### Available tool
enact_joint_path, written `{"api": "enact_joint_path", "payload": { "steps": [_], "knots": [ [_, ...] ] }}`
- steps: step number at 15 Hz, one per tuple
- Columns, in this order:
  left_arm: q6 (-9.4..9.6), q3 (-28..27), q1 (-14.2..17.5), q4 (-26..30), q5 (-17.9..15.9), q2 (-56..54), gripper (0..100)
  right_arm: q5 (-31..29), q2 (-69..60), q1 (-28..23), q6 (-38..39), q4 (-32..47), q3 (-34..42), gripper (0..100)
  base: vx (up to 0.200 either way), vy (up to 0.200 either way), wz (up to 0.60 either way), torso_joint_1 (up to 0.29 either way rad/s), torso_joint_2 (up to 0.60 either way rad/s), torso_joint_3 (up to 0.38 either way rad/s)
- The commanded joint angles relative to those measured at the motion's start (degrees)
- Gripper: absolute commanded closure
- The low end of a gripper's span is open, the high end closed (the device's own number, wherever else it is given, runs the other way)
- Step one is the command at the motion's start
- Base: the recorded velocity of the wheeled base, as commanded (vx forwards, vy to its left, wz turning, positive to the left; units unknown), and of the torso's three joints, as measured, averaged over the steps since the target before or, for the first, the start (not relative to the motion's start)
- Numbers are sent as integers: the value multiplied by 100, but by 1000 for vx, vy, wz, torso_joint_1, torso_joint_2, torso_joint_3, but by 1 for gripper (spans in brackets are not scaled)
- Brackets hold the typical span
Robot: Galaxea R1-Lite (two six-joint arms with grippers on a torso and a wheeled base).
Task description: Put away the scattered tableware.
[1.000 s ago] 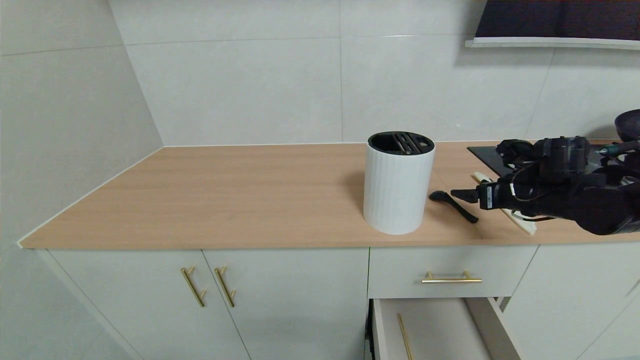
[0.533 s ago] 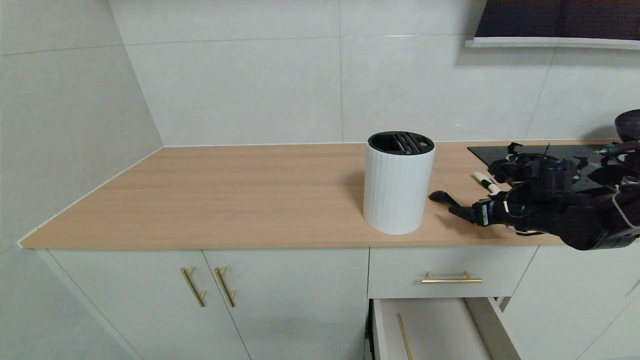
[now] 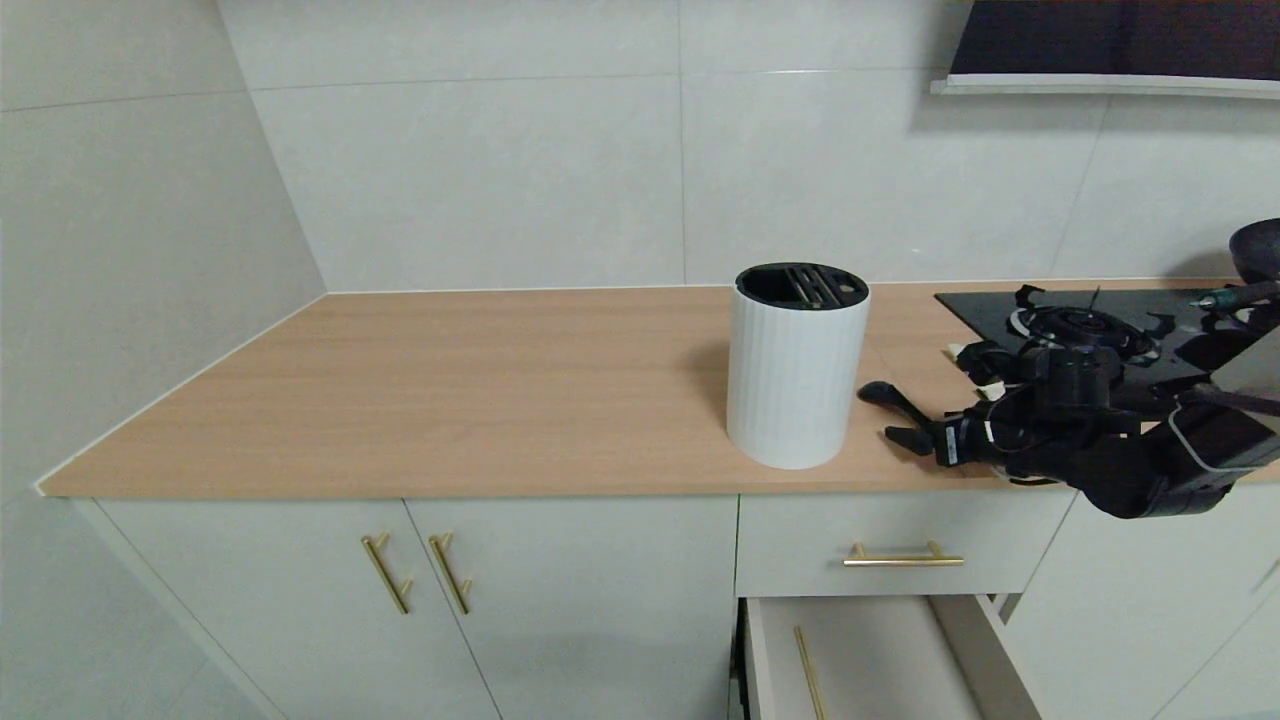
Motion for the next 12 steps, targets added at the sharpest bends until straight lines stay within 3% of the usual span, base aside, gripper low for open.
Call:
{"api": "enact_joint_path", "payload": {
  "steps": [1, 5, 6, 12],
  "knots": [
    [0, 1, 2, 0, 1, 0, 0, -4, 101, 1, 9, -5, -23, 0, 0, 0, 0, 0, 0, 0],
    [0, 1, 2, 0, 1, 0, 0, -74, 206, 1, 18, 30, -128, 0, 0, 0, 0, 0, 0, 0],
    [0, 1, 2, 0, 1, 0, 0, -92, 206, 1, 27, 39, -128, 100, 0, 0, 0, 0, 0, 0],
    [0, 1, 2, 0, 1, 0, 0, -426, 215, 89, 79, 56, -234, 100, 0, 0, 0, 0, 0, 0]
  ]
}}
